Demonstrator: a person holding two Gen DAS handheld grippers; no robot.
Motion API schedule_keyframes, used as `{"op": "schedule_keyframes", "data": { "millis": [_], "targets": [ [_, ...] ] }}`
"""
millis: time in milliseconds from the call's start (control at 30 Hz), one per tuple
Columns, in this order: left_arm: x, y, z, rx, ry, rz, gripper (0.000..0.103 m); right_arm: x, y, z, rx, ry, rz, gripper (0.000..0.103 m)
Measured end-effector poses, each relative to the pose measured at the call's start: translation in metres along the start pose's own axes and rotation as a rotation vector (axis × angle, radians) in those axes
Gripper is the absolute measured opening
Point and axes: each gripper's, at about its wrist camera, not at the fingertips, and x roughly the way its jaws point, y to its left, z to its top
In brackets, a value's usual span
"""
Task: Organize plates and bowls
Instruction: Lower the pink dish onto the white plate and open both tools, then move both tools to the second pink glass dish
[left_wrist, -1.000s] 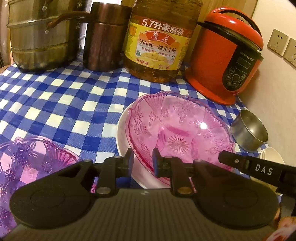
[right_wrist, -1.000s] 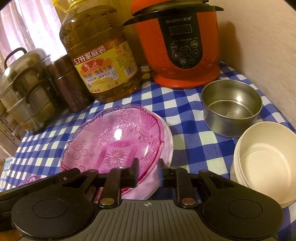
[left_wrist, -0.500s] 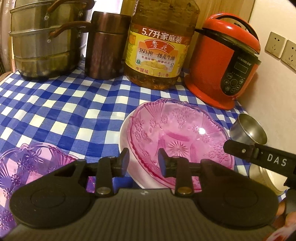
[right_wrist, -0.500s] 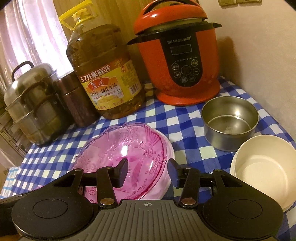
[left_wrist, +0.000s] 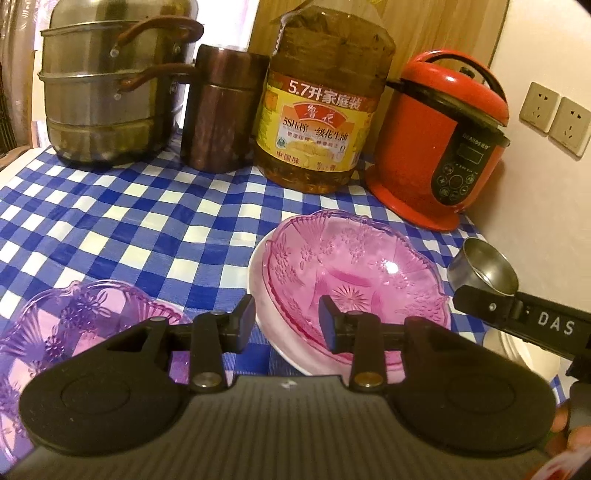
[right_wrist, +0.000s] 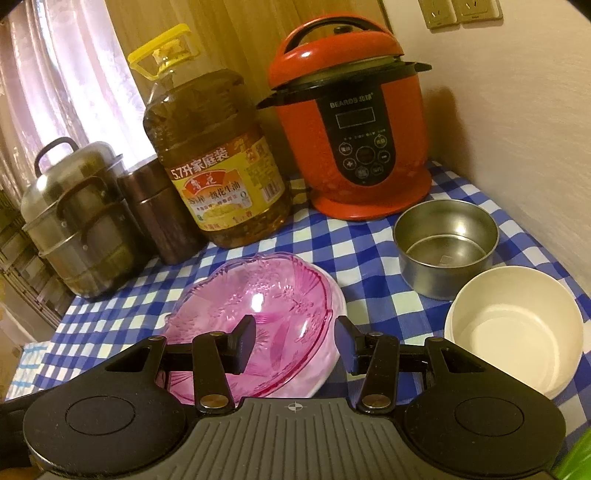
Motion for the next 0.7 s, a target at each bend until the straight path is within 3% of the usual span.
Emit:
{"op": "schedule_keyframes", "data": {
  "millis": [400,700],
  "targets": [
    [-0.060,0.004,-0.006,0.025,-0.015,-0.008,0.034,-0.047,0.019,-0.016,0.013,-0.002,0.034,0.048],
    [-0.113,0.036,-0.014,0.018,-0.008,0.037,0.034,-0.081,0.055,-0.038,-0.002,0.019,0.119,0.048]
  ]
}}
